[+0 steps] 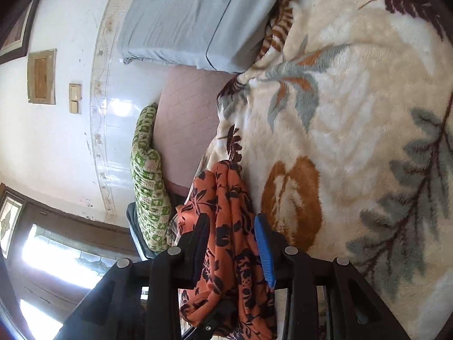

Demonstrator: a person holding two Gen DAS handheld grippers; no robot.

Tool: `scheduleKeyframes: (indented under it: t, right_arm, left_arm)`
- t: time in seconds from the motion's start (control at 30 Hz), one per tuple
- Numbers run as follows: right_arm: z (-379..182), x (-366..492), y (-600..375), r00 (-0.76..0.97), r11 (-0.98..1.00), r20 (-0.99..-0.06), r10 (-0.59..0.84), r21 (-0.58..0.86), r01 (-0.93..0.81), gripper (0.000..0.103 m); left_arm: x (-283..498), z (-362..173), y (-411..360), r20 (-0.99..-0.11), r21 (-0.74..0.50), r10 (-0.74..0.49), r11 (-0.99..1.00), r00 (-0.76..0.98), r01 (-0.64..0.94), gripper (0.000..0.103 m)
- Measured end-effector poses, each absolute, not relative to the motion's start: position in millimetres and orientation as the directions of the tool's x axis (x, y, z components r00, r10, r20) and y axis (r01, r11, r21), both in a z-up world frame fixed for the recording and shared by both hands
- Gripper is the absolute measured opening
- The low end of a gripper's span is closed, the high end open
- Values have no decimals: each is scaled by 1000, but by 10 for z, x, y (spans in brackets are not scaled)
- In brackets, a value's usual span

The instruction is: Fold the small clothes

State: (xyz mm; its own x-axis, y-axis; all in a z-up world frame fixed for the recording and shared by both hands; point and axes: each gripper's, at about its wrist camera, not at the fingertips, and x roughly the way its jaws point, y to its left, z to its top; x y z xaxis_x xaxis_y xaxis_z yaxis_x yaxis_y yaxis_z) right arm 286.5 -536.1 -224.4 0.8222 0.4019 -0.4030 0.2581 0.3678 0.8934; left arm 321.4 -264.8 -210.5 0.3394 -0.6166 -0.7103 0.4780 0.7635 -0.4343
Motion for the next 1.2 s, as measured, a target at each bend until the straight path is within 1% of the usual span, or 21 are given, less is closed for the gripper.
scheduleKeyframes:
  t: [0.03,0.1,0.17,0.23,0.3,0.37,0.4,0.43,0.47,0.53,0.57,0.6,0.63,0.67,0.77,0.83,0.87,0.93,1.0,1.07,1.2]
  right_arm:
    - [-2206,2885,-5333,822,371,-396,409,895,247,36]
    - [-2114,2919,-5235,818,385,-382,430,897,217,36]
    - [-2003,2976,-5087,808,417,-376,453,891,181,36]
    - [-1911,3013,-4912,798,442,-365,480,886,140,36]
    - [-1826,3054,-4680,781,462,-347,519,883,86,36]
    - [-1785,3109,-4422,752,489,-356,554,871,52,36]
    - [-1791,3135,-4300,738,501,-367,566,864,46,36]
    - [-1816,3160,-4189,721,519,-392,572,853,52,36]
    - [-1868,3184,-4101,703,555,-443,556,828,83,36]
    - [-2073,3236,-4005,633,659,-625,456,716,232,36]
    - [-2230,3258,-4017,583,690,-704,406,654,310,32]
    - [-2347,3253,-4060,575,678,-711,406,656,331,17]
    - [-2396,3238,-4127,585,653,-700,410,673,348,10]
    - [-2421,3245,-4181,581,616,-686,438,700,361,7]
    - [-2347,3263,-4223,593,596,-677,436,711,374,8]
    - [-2195,3299,-4202,637,621,-660,398,705,342,12]
    - [-2104,3318,-4192,664,633,-639,388,709,312,12]
    - [-1934,3340,-4196,714,647,-592,374,718,256,12]
    - [-1861,3376,-4204,741,644,-564,363,727,238,12]
    - [-1928,3446,-4212,730,634,-574,371,731,253,12]
    - [-2239,3546,-4232,651,624,-648,394,709,329,12]
  left_arm:
    - [3199,-2024,-2566,-701,-446,-630,753,335,484,49]
    - [3091,-1829,-2411,-680,-428,-638,745,361,512,52]
    - [3002,-1669,-2194,-660,-389,-631,751,408,533,61]
    - [2949,-1556,-1950,-641,-344,-603,779,474,525,64]
    - [3016,-1545,-1776,-660,-257,-522,833,541,491,68]
    - [3172,-1667,-1664,-711,-156,-405,888,574,433,69]
    - [3250,-1764,-1613,-742,-135,-367,902,561,411,69]
    - [3320,-1875,-1567,-765,-138,-354,906,538,400,69]
    - [3380,-2011,-1530,-792,-140,-343,907,506,396,69]
    - [3504,-2338,-1521,-868,-103,-261,926,422,362,72]
    - [3534,-2458,-1498,-885,-133,-273,924,377,357,77]
    - [3553,-2510,-1454,-884,-172,-301,921,358,350,78]
    - [3568,-2503,-1412,-878,-189,-314,921,360,342,81]
    - [3587,-2474,-1390,-879,-193,-319,918,354,347,82]
    - [3627,-2292,-1290,-863,-203,-336,914,376,350,81]
    - [3667,-2081,-1205,-821,-240,-384,904,423,355,81]
    - [3729,-1990,-1197,-808,-251,-400,898,432,361,82]
    - [3948,-1849,-1284,-808,-229,-387,901,443,369,82]
    - [4244,-1785,-1450,-812,-171,-343,913,473,370,82]
    - [4581,-1818,-1626,-827,-118,-289,928,482,354,82]
    - [5238,-2138,-1954,-884,-88,-214,949,415,302,82]
